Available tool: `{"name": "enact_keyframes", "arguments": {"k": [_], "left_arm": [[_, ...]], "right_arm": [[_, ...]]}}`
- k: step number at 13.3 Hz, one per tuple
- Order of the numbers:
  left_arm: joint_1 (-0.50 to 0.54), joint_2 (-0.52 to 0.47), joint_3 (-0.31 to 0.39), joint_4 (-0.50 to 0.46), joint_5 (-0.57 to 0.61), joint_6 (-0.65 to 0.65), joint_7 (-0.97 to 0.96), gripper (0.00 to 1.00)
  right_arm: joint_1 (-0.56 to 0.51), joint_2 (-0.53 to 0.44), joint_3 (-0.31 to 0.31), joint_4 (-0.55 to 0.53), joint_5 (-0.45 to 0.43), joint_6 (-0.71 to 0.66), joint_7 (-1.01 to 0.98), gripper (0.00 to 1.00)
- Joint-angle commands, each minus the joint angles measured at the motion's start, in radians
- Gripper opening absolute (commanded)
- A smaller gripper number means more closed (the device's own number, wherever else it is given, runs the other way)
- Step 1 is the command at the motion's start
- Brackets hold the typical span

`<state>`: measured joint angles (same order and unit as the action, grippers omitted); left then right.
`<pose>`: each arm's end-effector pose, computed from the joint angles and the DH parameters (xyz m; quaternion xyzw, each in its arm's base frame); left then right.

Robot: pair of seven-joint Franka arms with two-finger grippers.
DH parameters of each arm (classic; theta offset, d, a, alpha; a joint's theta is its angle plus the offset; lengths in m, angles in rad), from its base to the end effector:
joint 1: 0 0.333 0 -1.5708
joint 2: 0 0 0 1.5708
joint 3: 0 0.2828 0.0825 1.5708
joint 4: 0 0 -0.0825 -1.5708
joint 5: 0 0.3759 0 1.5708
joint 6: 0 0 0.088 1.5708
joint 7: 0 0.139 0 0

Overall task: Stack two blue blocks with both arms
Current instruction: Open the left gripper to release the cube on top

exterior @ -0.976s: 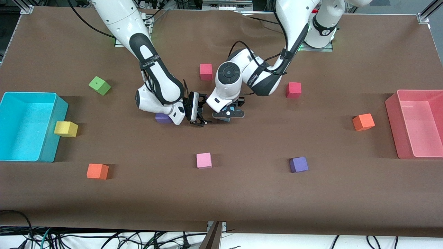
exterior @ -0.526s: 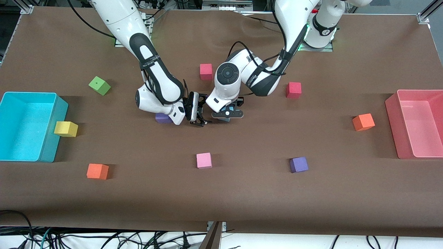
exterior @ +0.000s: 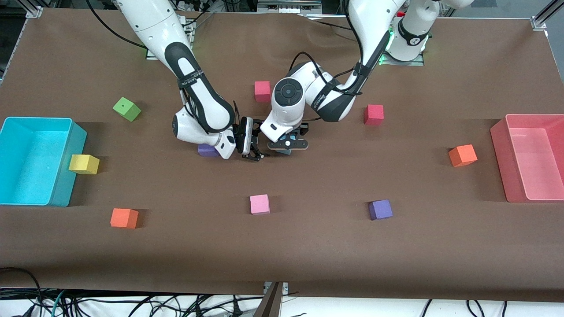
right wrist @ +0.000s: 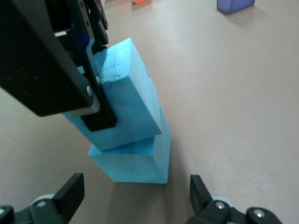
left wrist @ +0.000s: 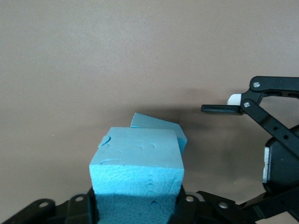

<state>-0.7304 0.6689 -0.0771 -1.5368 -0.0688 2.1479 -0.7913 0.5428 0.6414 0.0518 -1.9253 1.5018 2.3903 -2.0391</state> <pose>0.4647 -0.4853 0.2048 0.9980 0.0191 -0.0572 0.0163 0.4757 0.3597 0.1042 -0.7035 -0.5601 -0.2327 0.3704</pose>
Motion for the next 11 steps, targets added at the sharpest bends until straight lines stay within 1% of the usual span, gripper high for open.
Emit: {"name": "enact_keyframes", "arguments": {"k": [1,5,8,11], "left_arm": [[-0.014,0.021,0.01,0.033,-0.009,0.007,-0.011,1.0],[-0.012,0.012,0.01,0.033,-0.003,0.007,-0.003,1.0],[0.023,-0.054,0.014,0.015,0.006,-0.013,0.003,1.0],[0.075,-0.133,0.01,-0.003,0.006,-0.088,0.009,1.0]], "right_arm": [[-0.007,-0.008,0.006,-0.006,0.02,-0.01,-0.018,1.0],[-0.006,-0.008,0.006,-0.009,0.021,-0.01,-0.018,1.0],[-0.006,-0.008,0.006,-0.009,0.021,-0.01,-0.018,1.0],[-0.007,-0.014,0.005,-0.014,0.021,-0.011,-0.016,1.0]]}}
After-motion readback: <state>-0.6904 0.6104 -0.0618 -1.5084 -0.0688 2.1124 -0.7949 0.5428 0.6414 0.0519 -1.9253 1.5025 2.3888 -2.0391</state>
